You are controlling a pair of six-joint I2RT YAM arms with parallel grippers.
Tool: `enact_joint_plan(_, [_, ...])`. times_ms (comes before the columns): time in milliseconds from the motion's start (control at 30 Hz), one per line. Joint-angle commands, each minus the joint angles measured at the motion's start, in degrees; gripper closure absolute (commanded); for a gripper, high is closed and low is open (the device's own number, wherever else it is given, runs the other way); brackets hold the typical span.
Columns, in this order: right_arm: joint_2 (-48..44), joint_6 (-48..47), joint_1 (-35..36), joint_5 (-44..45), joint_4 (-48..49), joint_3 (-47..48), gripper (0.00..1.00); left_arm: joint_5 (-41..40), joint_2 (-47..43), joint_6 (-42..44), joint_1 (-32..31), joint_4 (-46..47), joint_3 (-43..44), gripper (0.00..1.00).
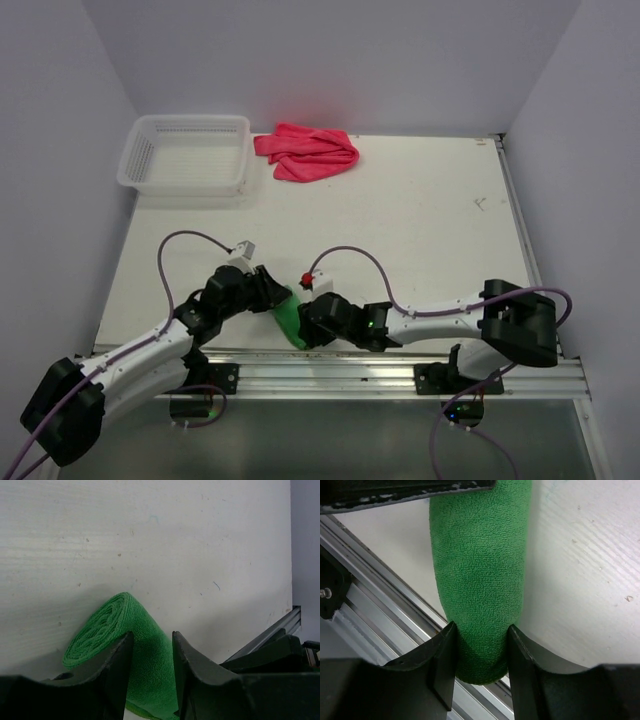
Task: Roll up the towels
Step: Roll the towel, then place the rolled towel into the container
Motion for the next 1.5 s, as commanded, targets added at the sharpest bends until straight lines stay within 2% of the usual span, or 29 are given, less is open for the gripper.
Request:
enact_joint_plan(0, [2.96, -2.20, 4.48, 4.31, -1.58, 2.92, 0.65, -4.61, 0.66, 0.77, -0.14, -13.97, 4.12, 0.57])
enact_joint_plan(167, [5.77, -3.17, 9.85, 14.14, -7.11, 8.28, 0.70, -7.25, 1.98, 0.42, -0.05, -23.79, 11.33, 0.51])
enact_joint_plan(267, [7.96, -2.03, 13.10, 25.91, -14.66, 13.28, 0.71, -7.96, 2.24, 0.33, -0.05, -30.12, 16.34, 0.48])
enact_joint_plan(333, [9.46, 0.33, 14.25, 32.60, -20.09, 16.96, 0.71, -7.96, 1.63, 0.59, -0.05, -32.60, 19.33, 0.41])
enact_joint_plan(500, [13.41, 2.80, 14.78, 37.54, -20.75, 19.45, 0.72, -9.63, -2.23, 0.24, -0.05, -39.28, 23.20, 0.18])
enact_joint_plan(600, [15.53, 3.25, 14.86, 38.77, -20.22, 20.68, 0.72, -9.54, -4.25, -0.72, -0.05, -40.87, 22.95, 0.15])
enact_joint_plan(733, [17.29, 2.02, 15.30, 39.12, -17.68, 21.82, 0.72, -8.67, -4.35, -1.34, -0.14, -42.19, 21.46, 0.14])
enact_joint_plan(900, [17.73, 0.26, 15.92, 39.92, -15.30, 21.91, 0.72, -5.85, -3.82, -3.53, -0.14, -37.01, 16.19, 0.11])
enact_joint_plan(1233, [19.14, -2.99, 17.85, 41.24, -10.73, 23.05, 0.71, -3.74, 3.12, -4.77, -0.31, -29.01, 13.63, 0.07])
enact_joint_plan(1467, [21.95, -1.59, 19.08, 44.13, -13.35, 26.56, 0.70, -3.83, 3.74, -7.14, -1.37, -25.67, 10.56, 0.17])
